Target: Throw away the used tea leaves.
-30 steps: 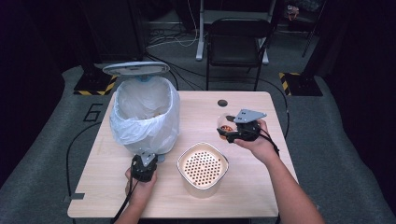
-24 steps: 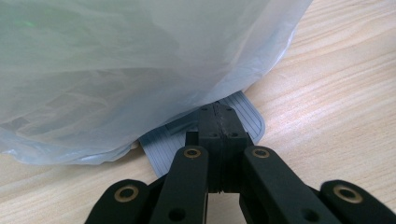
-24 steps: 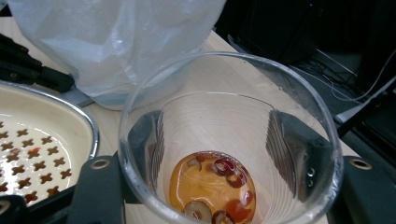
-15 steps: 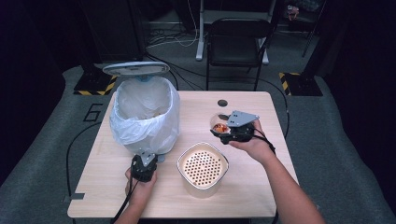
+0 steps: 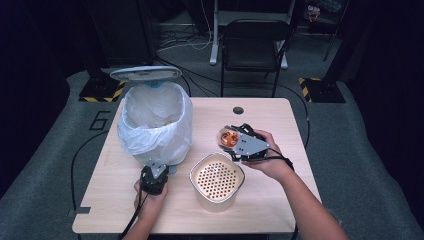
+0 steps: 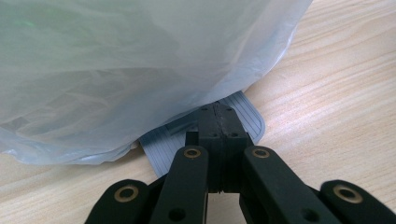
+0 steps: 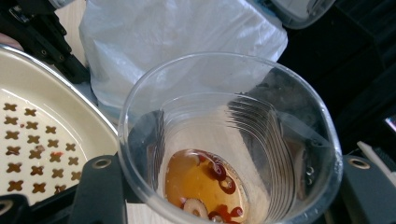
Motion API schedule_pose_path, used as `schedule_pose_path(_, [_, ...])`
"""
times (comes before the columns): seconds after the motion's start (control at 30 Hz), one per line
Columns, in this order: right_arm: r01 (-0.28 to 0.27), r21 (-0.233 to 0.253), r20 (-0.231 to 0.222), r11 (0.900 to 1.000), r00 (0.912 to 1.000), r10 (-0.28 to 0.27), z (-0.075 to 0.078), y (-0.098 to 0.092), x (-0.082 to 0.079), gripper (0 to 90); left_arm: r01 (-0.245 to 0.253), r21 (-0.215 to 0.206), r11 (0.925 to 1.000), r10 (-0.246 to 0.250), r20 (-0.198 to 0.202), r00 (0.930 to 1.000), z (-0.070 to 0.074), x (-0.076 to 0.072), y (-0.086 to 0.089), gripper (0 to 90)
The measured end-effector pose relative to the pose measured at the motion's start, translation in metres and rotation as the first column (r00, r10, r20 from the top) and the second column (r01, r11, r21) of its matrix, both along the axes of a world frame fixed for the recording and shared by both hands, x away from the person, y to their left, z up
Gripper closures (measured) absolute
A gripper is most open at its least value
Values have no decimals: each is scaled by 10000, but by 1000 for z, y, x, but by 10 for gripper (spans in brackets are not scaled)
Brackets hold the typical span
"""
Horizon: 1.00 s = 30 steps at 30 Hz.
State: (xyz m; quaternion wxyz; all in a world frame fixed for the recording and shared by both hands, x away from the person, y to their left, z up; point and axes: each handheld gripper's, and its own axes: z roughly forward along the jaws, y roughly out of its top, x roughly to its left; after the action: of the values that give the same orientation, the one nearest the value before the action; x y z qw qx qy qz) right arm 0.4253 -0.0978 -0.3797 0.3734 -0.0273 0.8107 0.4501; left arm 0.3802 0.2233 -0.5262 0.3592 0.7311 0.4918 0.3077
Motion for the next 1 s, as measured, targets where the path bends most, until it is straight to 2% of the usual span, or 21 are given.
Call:
schedule_pose_path(0.03, [-104,28,104,9999,9999,104,1,0,0,377,-2,-7,10000,2,1,10000,0,0,0,900])
schedule_pose_path(0.1, [-69,42,19,10000,10000,69,0,1,-1,378,2,-9,10000,-2,-4,10000,0,0,0,900])
schedule_pose_path(0.17, [-141,-138,322,9998,9994,145,-1,2,-2,379,36,2,10000,-36,-78,10000,1,0,0,900])
schedule_pose_path(0.3, [-170,-742,871,9971,9959,234,-5,7,-8,381,5,7,10000,-5,2,10000,0,0,0,900])
schedule_pose_path(0.43, [-286,-1371,1484,9901,9877,490,-6,12,-15,382,0,-5,10000,0,1,10000,0,0,0,900])
schedule_pose_path(0.5, [-299,-1564,1642,9872,9848,559,-8,14,-19,384,-9,-2,10000,9,-3,10000,0,0,0,900])
schedule_pose_path(0.53, [-321,-1739,1844,9842,9807,646,-8,15,-21,385,2,8,10000,-2,-1,10000,0,0,0,900])
schedule_pose_path(0.57, [-313,-1988,2182,9795,9730,753,-8,16,-22,386,2,8,10000,-2,-1,10000,0,0,0,900])
schedule_pose_path(0.63, [-266,-2279,2303,9733,9698,804,-11,17,-25,386,41,31,10000,-41,-63,10000,1,0,1,900])
schedule_pose_path(0.73, [-115,-2801,2791,9599,9558,929,-13,18,-29,387,36,-9,10000,-36,-70,10000,0,0,0,900])
schedule_pose_path(0.8, [-1,-3029,3179,9530,9427,1012,-13,19,-32,389,43,-12,10000,-43,-68,10000,0,0,0,900])
schedule_pose_path(0.83, [96,-3118,3230,9501,9414,965,-14,20,-34,389,50,19,10000,-50,-62,10000,1,0,0,900])
schedule_pose_path(0.9, [273,-3567,3714,9338,9213,1149,-14,22,-36,390,2,7,10000,-2,6,10000,0,0,0,900])
schedule_pose_path(0.93, [367,-3879,3986,9210,9076,1316,-15,24,-39,390,1,1,10000,-1,3,10000,0,0,0,900])
schedule_pose_path(1.0, [517,-4165,4271,9077,8925,1452,-15,26,-42,391,39,-7,10000,-39,-73,10000,0,0,0,900])
